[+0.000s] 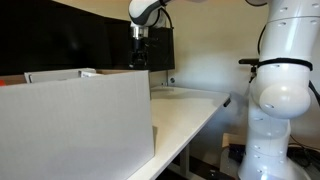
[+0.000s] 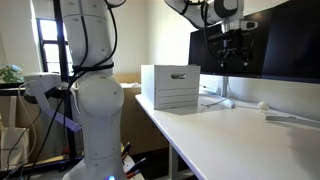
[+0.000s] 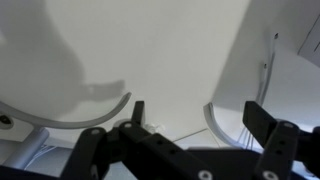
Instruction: Remove the small box from the big box
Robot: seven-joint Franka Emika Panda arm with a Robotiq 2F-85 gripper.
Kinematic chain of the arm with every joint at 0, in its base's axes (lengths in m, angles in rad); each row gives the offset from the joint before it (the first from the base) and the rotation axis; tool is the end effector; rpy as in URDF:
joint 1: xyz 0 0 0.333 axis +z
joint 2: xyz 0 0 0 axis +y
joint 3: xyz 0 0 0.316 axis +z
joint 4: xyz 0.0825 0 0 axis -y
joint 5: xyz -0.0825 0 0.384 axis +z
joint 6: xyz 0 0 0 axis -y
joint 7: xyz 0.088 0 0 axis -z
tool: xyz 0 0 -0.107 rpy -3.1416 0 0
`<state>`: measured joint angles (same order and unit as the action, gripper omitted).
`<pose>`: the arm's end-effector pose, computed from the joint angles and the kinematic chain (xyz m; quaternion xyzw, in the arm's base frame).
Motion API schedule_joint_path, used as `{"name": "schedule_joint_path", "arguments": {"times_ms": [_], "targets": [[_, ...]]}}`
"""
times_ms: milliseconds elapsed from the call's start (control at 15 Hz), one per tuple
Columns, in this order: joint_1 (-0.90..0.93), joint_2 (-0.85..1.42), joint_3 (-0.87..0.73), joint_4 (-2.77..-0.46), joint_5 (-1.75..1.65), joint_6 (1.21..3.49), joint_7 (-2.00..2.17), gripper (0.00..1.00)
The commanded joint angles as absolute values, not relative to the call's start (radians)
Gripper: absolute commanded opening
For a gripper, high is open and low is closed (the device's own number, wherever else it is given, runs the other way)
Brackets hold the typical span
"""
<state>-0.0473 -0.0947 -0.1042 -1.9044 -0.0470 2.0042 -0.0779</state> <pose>0.5450 -0.0880 0.5564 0.9947 -0.0291 0.0942 0.0282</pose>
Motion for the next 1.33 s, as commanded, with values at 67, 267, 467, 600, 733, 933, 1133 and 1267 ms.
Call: {"name": "schedule_joint_path", "arguments": {"times_ms": [67,267,467,600,733,933,1133,1267], "targets": [[-0.044,-0.112,-0.055,-1.81,-0.137,1.899,0.036,1.0],[-0.033,-0.133,-0.026,-1.767,-0.159,1.811,0.08,1.0],[-0.014,-0.155,0.007,-1.747,-0.155,1.736,0.125,1.0],[0.002,-0.145,0.037,-1.721,-0.17,1.703,0.171,1.0],[0.023,-0.134,0.072,-1.692,-0.177,1.689,0.243,1.0],[0.055,-0.103,0.124,-1.646,-0.182,1.689,0.372,1.0],[0.095,-0.063,0.18,-1.582,-0.204,1.684,0.549,1.0],[0.118,-0.037,0.203,-1.541,-0.209,1.669,0.645,1.0]]}}
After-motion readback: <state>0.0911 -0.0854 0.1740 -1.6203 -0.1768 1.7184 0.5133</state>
